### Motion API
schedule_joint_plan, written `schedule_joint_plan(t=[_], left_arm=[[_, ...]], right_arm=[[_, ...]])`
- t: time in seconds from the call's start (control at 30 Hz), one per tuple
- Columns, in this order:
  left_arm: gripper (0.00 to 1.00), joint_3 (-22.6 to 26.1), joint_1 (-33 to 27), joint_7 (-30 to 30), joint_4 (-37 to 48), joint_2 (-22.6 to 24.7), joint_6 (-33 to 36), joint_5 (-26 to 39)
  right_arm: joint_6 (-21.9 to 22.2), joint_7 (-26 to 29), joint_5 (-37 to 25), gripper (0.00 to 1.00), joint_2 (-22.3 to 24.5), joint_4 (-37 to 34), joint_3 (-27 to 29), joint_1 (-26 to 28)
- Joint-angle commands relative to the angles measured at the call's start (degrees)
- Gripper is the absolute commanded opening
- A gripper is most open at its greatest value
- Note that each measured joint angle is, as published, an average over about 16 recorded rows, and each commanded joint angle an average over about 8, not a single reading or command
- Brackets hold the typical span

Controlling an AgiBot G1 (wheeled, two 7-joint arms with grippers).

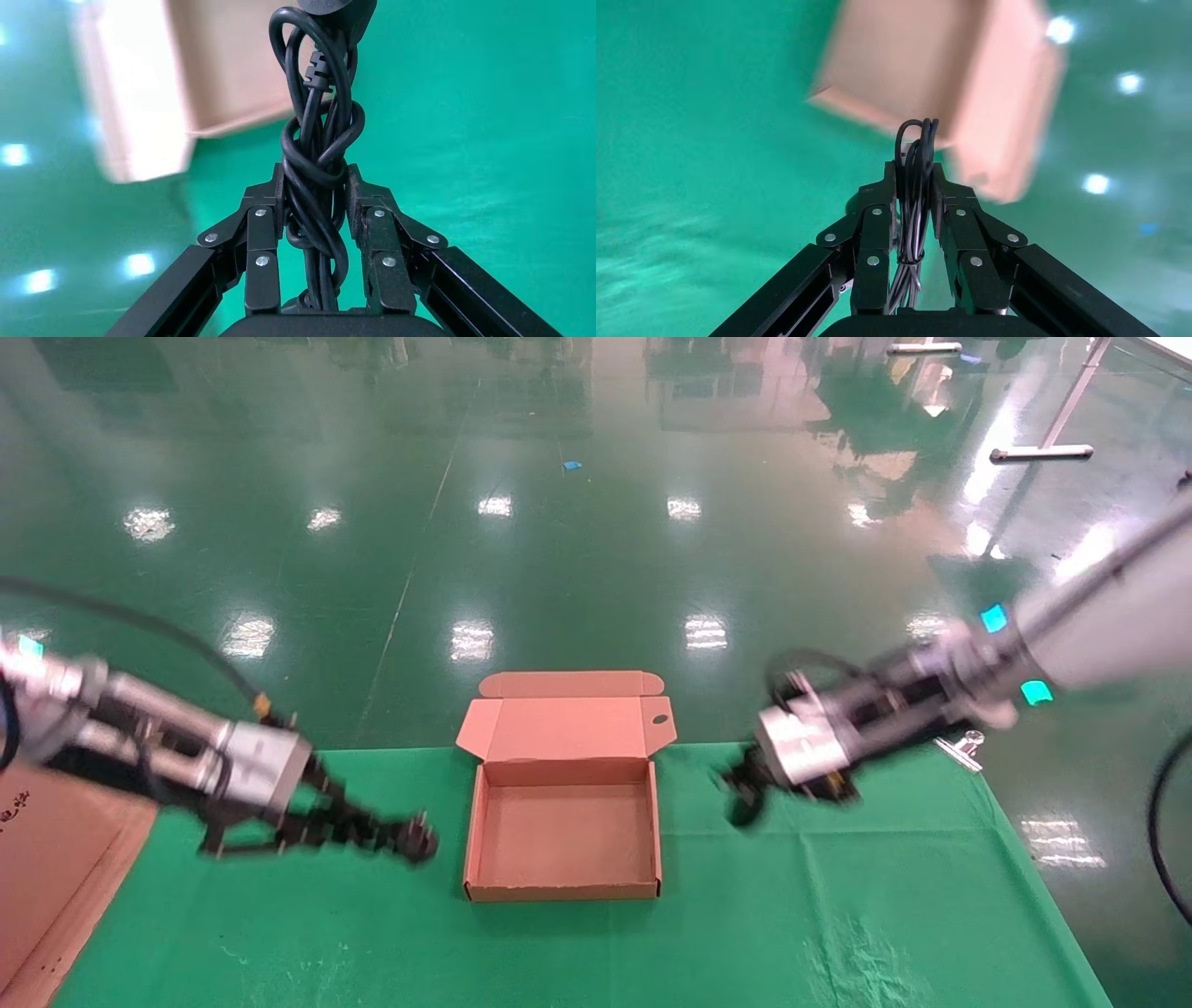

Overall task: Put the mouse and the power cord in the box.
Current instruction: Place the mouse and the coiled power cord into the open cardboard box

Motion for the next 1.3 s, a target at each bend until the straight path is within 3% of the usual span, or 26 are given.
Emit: schedule_joint_plan(t=[0.03,0.37,0.63,0.87,1.07,1.3], left_arm=[[0.00,0.0,-2.2,0.0,-0.2,1.0,-0.3,0.1],[0.00,-1.2,-6.4,-0.9,1.1,5.5,-8.2,-1.3],[0.00,-1.5,-6.4,0.3,2.8,6.7,-9.1,-1.7],[0.00,-2.3,-4.8,4.9,2.2,8.0,-8.5,-3.0],[0.00,-6.7,3.2,14.9,0.7,9.0,-14.5,-9.3],[0.00,-11.6,13.8,23.9,0.8,12.0,-32.2,-16.0]], right_arm=[[0.1,1.5,0.2,0.00,-1.5,0.5,0.2,1.8],[4.6,8.8,3.2,0.00,-5.8,8.7,-1.2,4.2],[11.1,14.2,7.2,0.00,-5.7,16.9,-6.5,1.3],[15.3,16.3,9.5,0.00,-5.1,18.1,-10.4,0.9],[10.5,15.9,11.7,0.00,-4.2,14.9,-11.8,2.5],[1.9,10.9,15.1,0.00,-1.9,9.1,-11.1,4.2]])
